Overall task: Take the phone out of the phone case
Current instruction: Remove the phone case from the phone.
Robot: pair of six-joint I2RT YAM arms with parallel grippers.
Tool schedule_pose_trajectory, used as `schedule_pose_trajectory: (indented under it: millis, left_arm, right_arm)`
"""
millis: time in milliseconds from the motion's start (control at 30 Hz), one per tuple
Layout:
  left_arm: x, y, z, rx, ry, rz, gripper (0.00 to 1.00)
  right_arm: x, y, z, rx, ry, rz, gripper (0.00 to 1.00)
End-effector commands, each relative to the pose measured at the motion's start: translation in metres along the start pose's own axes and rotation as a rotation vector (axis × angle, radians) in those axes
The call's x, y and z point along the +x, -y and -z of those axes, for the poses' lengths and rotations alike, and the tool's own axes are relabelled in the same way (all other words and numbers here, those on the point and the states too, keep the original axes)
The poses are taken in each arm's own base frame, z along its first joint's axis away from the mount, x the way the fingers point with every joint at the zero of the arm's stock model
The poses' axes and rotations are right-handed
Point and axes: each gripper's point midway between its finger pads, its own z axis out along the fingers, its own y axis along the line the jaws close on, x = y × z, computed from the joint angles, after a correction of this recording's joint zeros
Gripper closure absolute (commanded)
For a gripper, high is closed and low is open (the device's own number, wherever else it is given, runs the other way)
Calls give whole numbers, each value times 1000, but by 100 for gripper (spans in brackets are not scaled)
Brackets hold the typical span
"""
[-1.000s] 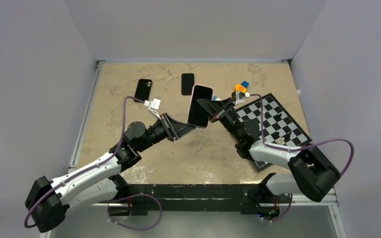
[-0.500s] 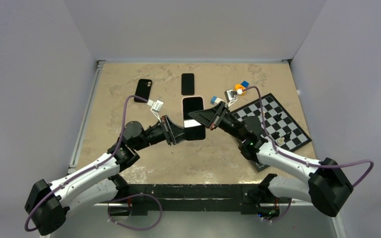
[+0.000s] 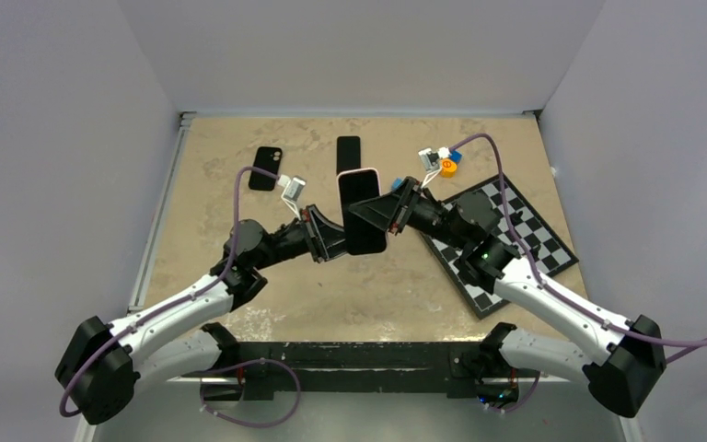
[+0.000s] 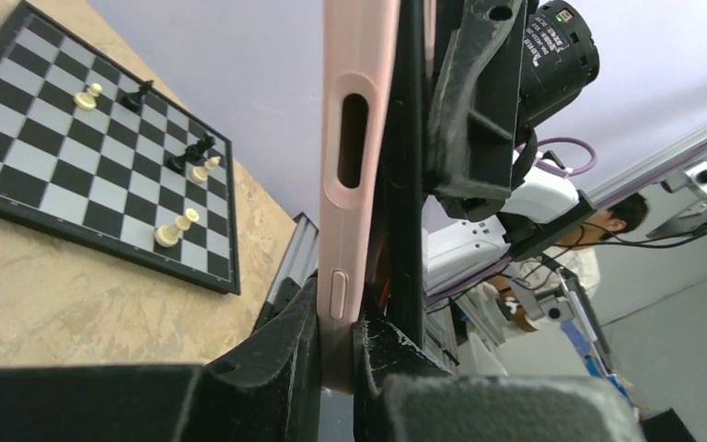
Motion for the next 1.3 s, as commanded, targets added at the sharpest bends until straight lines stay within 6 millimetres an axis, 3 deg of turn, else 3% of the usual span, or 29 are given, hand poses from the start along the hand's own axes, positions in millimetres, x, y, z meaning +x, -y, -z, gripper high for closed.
schedule_pose_trajectory:
  millis: [0,167,267,400,500,700,900,1267]
  left_arm:
    - [-33,-8,-8,6,158,49,100]
    - [-36,-7,-7,21,173,41,100]
    - [-38,-7,-6,18,183,29,100]
    - [-43,-11,-2,-4,204,22,100]
    - [-51,-11,1,-19,235,15,100]
    - [-67,-13,4,-71,295,15,100]
    - [-71,-10,1,-59,304,18,100]
    - [-67,-5,4,7,319,49,100]
  right_arm:
    - [51,-39,18,-106,-276,26,64]
    - [41,-42,24,-43,-253,64,29]
    - [35,-43,29,-15,-236,82,19]
    - [29,-26,40,122,-209,89,13]
    - [24,-18,55,220,-178,78,12]
    - [28,-26,75,221,-160,-1,13]
    - [33,-43,68,95,-167,-74,26]
    - [21,-16,45,103,-60,-221,39]
